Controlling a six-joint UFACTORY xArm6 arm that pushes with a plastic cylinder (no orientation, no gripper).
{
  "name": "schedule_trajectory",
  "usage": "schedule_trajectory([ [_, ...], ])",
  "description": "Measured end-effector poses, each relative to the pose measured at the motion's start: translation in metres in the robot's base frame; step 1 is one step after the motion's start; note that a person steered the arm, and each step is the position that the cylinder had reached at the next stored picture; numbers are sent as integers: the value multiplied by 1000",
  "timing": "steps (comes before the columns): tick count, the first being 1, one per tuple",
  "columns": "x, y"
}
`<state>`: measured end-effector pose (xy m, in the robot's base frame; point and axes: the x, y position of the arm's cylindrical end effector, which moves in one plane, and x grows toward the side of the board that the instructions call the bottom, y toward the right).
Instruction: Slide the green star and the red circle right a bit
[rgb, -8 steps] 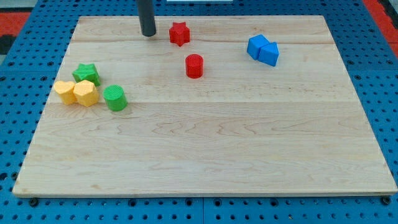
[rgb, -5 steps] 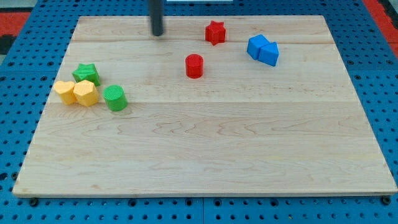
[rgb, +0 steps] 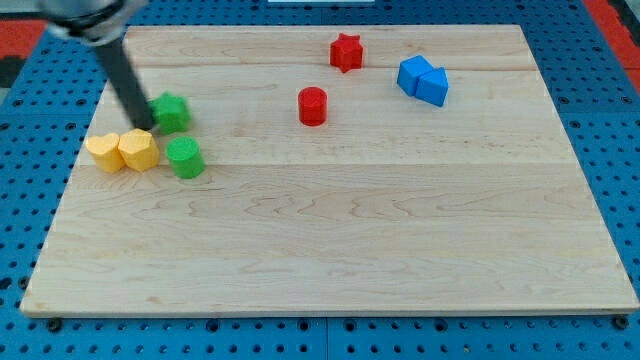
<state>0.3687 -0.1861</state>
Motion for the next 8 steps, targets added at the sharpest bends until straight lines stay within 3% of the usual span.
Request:
schedule_trajectory([
  [1,-29,35],
  [3,-1,137],
  [4,-48,159],
  [5,-68,193],
  [7,-35,186],
  [8,-34,218],
])
